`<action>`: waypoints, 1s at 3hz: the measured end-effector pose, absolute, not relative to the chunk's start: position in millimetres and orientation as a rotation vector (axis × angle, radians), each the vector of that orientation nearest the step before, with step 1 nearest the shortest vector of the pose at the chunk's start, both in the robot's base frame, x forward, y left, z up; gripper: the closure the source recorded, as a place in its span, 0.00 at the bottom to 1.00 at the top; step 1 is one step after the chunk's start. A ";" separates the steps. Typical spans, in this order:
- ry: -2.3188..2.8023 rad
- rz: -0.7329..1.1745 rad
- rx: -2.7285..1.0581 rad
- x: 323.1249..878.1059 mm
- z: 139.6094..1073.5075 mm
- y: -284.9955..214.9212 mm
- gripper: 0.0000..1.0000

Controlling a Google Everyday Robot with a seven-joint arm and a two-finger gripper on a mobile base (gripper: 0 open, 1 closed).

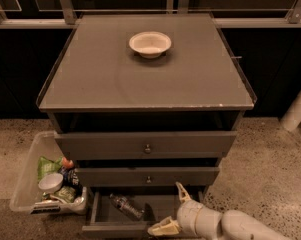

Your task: Pick water bottle from bottom drawer and place on counter

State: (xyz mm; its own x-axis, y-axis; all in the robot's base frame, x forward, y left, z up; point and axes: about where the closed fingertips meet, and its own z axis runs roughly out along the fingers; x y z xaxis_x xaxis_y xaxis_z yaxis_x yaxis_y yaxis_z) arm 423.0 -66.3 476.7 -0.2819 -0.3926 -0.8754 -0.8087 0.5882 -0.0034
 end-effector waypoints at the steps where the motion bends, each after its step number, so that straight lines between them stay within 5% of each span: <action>1: 1.898 0.583 -0.958 436.2 440.0 -46.2 0.00; 3: 1.943 0.603 -0.985 441.3 415.6 -34.0 0.00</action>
Offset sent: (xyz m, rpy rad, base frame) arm 0.0288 0.0353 -0.0911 -0.0483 0.1174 0.0293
